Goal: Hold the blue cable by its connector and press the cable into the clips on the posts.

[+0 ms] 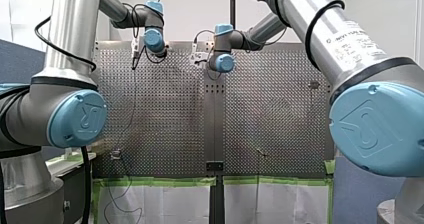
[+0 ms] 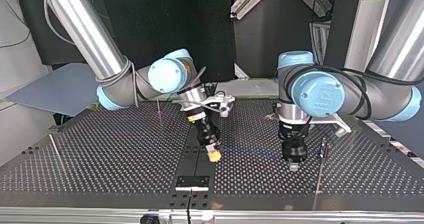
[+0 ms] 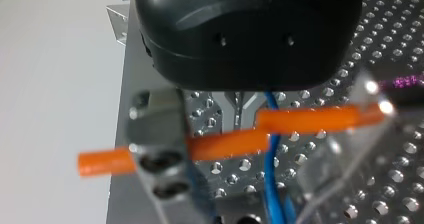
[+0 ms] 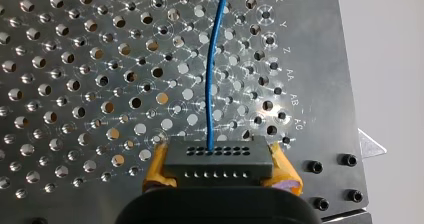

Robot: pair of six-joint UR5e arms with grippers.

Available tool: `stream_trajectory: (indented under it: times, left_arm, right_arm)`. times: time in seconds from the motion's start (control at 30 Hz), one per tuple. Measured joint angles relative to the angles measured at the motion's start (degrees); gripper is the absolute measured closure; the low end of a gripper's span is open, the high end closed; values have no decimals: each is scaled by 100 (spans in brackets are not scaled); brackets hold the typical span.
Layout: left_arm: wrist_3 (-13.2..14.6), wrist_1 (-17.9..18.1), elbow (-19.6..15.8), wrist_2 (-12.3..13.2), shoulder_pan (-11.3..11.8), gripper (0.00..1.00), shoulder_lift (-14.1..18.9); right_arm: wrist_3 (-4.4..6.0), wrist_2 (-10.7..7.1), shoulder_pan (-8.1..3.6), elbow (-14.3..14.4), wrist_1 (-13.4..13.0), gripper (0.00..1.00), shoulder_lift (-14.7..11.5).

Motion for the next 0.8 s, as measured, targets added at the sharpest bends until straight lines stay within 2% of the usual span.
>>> stream_trajectory:
  times: [0.47,0.53,0.6,0.8]
  left_arm:
    - [-11,-16,-34,-424,45,100,0]
    - [-9,-7,-34,-439,49,100,0]
    - [-8,6,-34,-443,51,95,-1]
    - [-2,18,-38,-431,38,95,0]
  right_arm:
    - [-8,-6,-75,-1,196,100,-1]
    - [-4,-4,-76,0,200,100,-1]
    - [-2,-1,-77,-1,199,100,-1]
    - [-1,-2,-78,0,201,100,-1]
